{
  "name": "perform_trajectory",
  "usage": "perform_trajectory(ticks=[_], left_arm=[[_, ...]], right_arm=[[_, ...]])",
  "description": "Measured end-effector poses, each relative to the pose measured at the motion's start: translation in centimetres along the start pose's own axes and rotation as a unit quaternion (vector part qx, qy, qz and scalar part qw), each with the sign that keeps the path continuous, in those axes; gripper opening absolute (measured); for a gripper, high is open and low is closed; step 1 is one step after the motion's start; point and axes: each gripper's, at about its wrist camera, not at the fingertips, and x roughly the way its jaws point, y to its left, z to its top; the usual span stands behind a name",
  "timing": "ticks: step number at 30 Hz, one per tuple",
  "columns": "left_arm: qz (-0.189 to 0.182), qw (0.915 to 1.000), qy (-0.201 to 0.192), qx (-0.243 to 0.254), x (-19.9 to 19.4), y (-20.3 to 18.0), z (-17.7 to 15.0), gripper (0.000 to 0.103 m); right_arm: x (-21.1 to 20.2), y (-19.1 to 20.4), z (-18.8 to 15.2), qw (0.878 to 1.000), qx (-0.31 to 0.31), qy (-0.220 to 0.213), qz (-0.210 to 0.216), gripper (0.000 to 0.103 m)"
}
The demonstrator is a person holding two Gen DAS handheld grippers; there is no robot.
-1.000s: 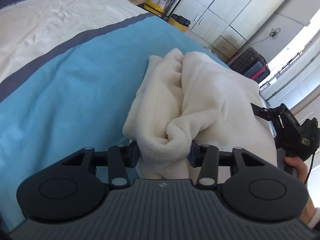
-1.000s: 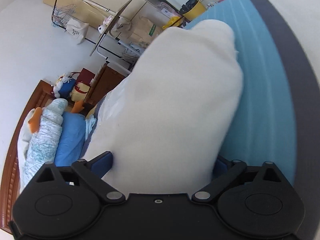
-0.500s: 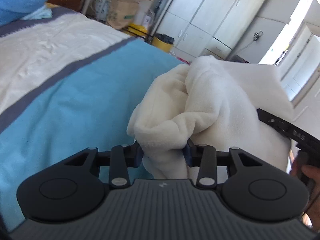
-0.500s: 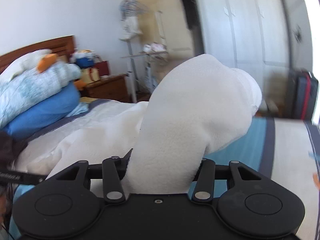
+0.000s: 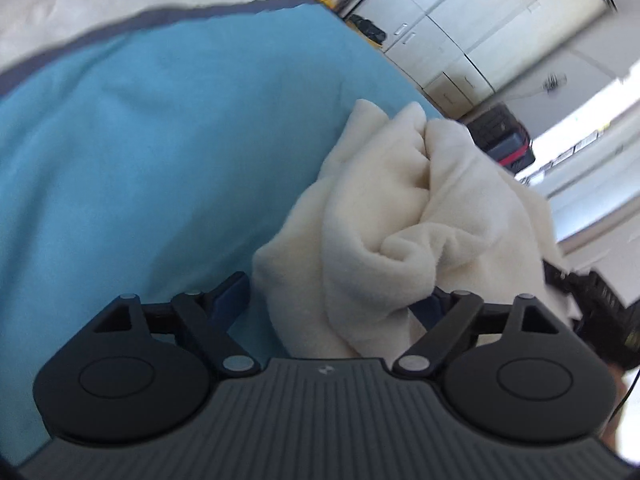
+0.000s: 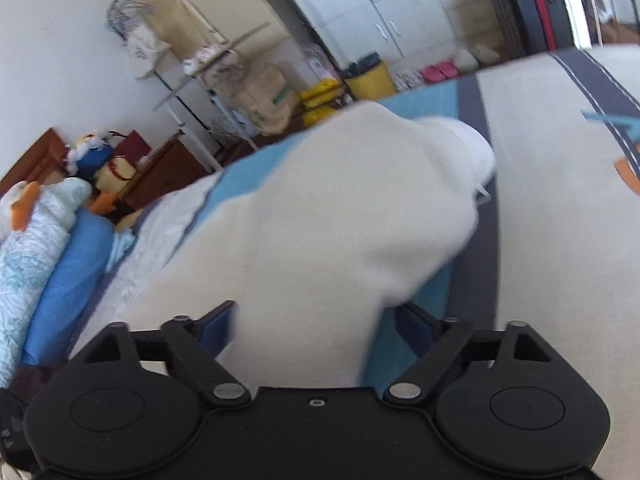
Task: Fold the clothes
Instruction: 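Grasp the folded jacket ends with both grippers and lift it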
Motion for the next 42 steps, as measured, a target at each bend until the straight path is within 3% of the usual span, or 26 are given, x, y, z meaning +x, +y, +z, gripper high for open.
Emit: perform_trajectory(ticks=[1, 3, 4, 5, 7, 10, 12, 14, 18, 23, 27, 30, 32, 34, 36, 38, 40, 41, 42], left_arm=[[0.01, 0.9993, -0.005, 0.037, 0.0, -1.1, 0.0, 0.057], [0.024, 0.9962, -0.022, 0.08, -0.6, -3.1, -0.1, 0.044], [0.042, 0.9923, -0.036, 0.111, -0.9, -4.1, -0.4, 0.042], [0.061, 0.9871, -0.049, 0.14, -1.2, -5.2, -0.7, 0.04], [0.087, 0.9819, -0.061, 0.157, -1.9, -6.4, -1.1, 0.037], [0.129, 0.9716, -0.077, 0.183, -3.1, -7.9, -1.2, 0.036], [0.163, 0.9576, -0.109, 0.211, -4.4, -8.7, -1.2, 0.036], [0.173, 0.9542, -0.13, 0.206, -6.0, -8.3, -0.6, 0.036], [0.15, 0.9723, -0.14, 0.111, -9.6, -4.6, 2.9, 0.036], [0.192, 0.9604, -0.182, 0.086, -13.3, -0.9, 9.5, 0.035], [0.174, 0.9585, -0.225, 0.008, -16.6, 5.8, 15.3, 0.035], [0.208, 0.9444, -0.254, -0.008, -18.7, 9.7, 19.1, 0.035], [0.22, 0.9327, -0.286, -0.019, -20.5, 11.8, 21.1, 0.035], [0.206, 0.9206, -0.328, -0.049, -22.3, 14.5, 22.1, 0.035], [0.177, 0.9141, -0.351, -0.101, -23.0, 18.4, 23.3, 0.035], [0.167, 0.914, -0.344, -0.137, -21.8, 22.3, 25.0, 0.04], [0.186, 0.9157, -0.299, -0.194, -18.0, 26.8, 26.2, 0.055], [0.218, 0.9187, -0.239, -0.227, -15.6, 29.0, 26.2, 0.058], [0.251, 0.9204, -0.166, -0.249, -13.4, 30.7, 25.7, 0.053]], right_arm=[[0.5, -0.3, -0.4, 1.0, -0.002, -0.003, 0.005, 0.097], [0.9, -0.5, -0.9, 1.0, -0.006, -0.018, 0.019, 0.093], [0.9, -0.4, -1.1, 0.999, -0.01, -0.028, 0.029, 0.071], [0.6, 0.4, -1.1, 0.998, -0.026, -0.035, 0.039, 0.064], [-0.3, 2.5, -1.1, 0.995, -0.08, -0.057, 0.02, 0.053], [-1.8, 5.8, -1.5, 0.985, -0.154, -0.082, -0.01, 0.05], [-2.6, 7.6, -1.6, 0.981, -0.169, -0.094, -0.007, 0.049], [-3.1, 9.4, -1.7, 0.977, -0.186, -0.105, -0.001, 0.049], [-2.9, 13.4, -1.3, 0.969, -0.213, -0.126, 0.018, 0.049], [1.7, 20.9, 0.8, 0.963, -0.229, -0.131, 0.052, 0.048], [6.4, 28.3, 1.7, 0.958, -0.233, -0.152, 0.063, 0.047], [10.6, 33.7, 2.3, 0.954, -0.235, -0.161, 0.089, 0.046], [13.2, 37.3, 2.8, 0.945, -0.255, -0.175, 0.109, 0.046], [15.1, 39.8, 3.2, 0.939, -0.254, -0.188, 0.138, 0.046], [17.7, 41.1, 4.2, 0.949, -0.21, -0.168, 0.164, 0.045], [21.2, 42.4, 3.8, 0.951, -0.219, -0.155, 0.154, 0.047], [25.9, 43.2, 2.7, 0.955, -0.243, -0.118, 0.12, 0.052], [28.6, 43.4, 2.2, 0.959, -0.253, -0.086, 0.097, 0.056], [31.1, 42.7, 1.9, 0.966, -0.247, -0.031, 0.069, 0.056]])
